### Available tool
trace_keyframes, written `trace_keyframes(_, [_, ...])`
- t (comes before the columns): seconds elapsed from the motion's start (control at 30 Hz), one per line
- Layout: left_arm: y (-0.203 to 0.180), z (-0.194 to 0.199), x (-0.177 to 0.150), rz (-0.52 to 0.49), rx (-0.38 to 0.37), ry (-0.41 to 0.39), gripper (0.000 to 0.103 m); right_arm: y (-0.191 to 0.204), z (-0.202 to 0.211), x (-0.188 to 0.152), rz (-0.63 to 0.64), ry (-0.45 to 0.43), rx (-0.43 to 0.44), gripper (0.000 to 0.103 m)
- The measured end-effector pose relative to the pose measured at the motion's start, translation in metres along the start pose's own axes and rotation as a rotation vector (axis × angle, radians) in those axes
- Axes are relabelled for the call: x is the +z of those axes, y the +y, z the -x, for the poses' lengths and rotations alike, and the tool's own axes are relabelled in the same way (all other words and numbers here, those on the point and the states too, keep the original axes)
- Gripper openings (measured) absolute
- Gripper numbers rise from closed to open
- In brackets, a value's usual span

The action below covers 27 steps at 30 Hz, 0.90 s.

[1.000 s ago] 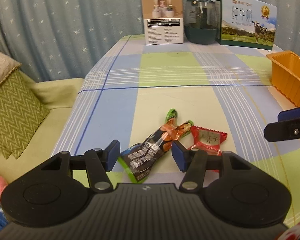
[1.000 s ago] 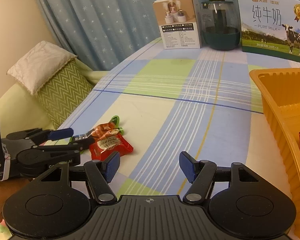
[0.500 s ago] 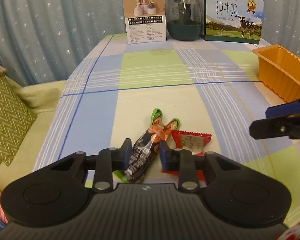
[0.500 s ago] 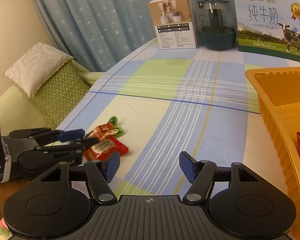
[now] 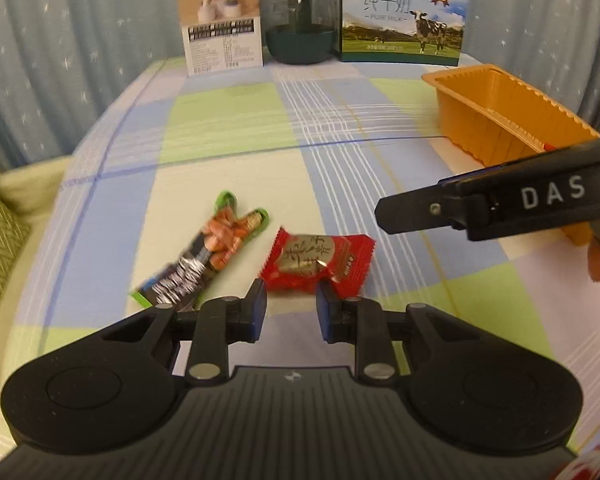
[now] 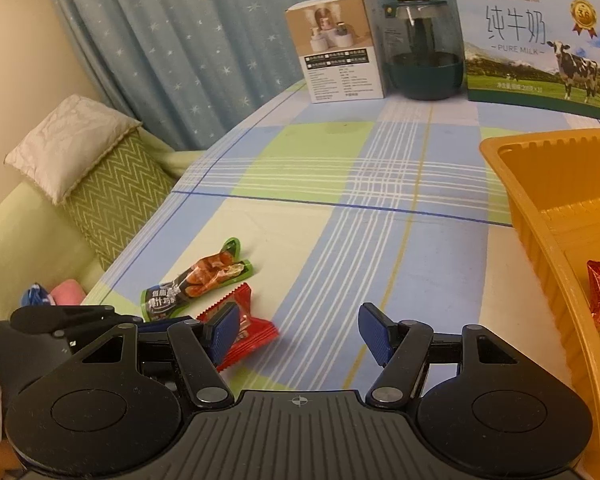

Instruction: Organize snacks

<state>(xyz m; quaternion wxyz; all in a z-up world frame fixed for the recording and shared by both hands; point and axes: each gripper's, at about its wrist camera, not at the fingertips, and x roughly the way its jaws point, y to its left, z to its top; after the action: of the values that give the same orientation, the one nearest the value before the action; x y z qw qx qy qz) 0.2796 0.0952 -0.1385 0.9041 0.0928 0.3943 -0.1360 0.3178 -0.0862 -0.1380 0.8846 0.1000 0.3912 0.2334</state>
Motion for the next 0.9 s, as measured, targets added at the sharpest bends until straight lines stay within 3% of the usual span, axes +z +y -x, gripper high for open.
trace_keyframes(0.2, [0.02, 0.015, -0.001, 0.006, 0.098, -0.026, 0.024, 0.015, -0.004, 0.002, 0.09, -0.012, 0.07, 0.066])
trace_keyframes(0.37, [0.053, 0.013, -0.01, 0.166, 0.178, -0.016, 0.024, 0.03, -0.024, 0.005, 0.24, -0.004, 0.093, 0.066])
trace_keyframes(0.47, [0.068, 0.01, -0.015, 0.256, 0.188, -0.01, 0.025, 0.037, -0.042, -0.001, 0.316, 0.038, 0.103, 0.065])
trace_keyframes(0.6, [0.071, 0.013, -0.015, 0.242, 0.203, -0.033, 0.029, 0.042, -0.057, -0.008, 0.368, 0.065, 0.109, 0.065])
trace_keyframes(0.67, [0.07, 0.014, -0.014, 0.229, 0.193, -0.045, 0.036, 0.044, -0.062, -0.009, 0.381, 0.073, 0.11, 0.065])
trace_keyframes(0.7, [0.069, 0.013, -0.014, 0.223, 0.188, -0.05, 0.038, 0.046, -0.064, -0.01, 0.391, 0.074, 0.105, 0.063])
trace_keyframes(0.73, [0.068, 0.012, -0.013, 0.214, 0.184, -0.052, 0.042, 0.047, -0.065, -0.009, 0.404, 0.08, 0.101, 0.051])
trace_keyframes(0.8, [0.064, 0.009, -0.012, 0.181, 0.18, -0.054, 0.045, 0.049, -0.067, -0.012, 0.432, 0.088, 0.091, 0.035])
trace_keyframes(0.9, [0.058, 0.005, -0.011, 0.123, 0.185, -0.042, 0.047, 0.047, -0.065, -0.012, 0.435, 0.091, 0.076, 0.028])
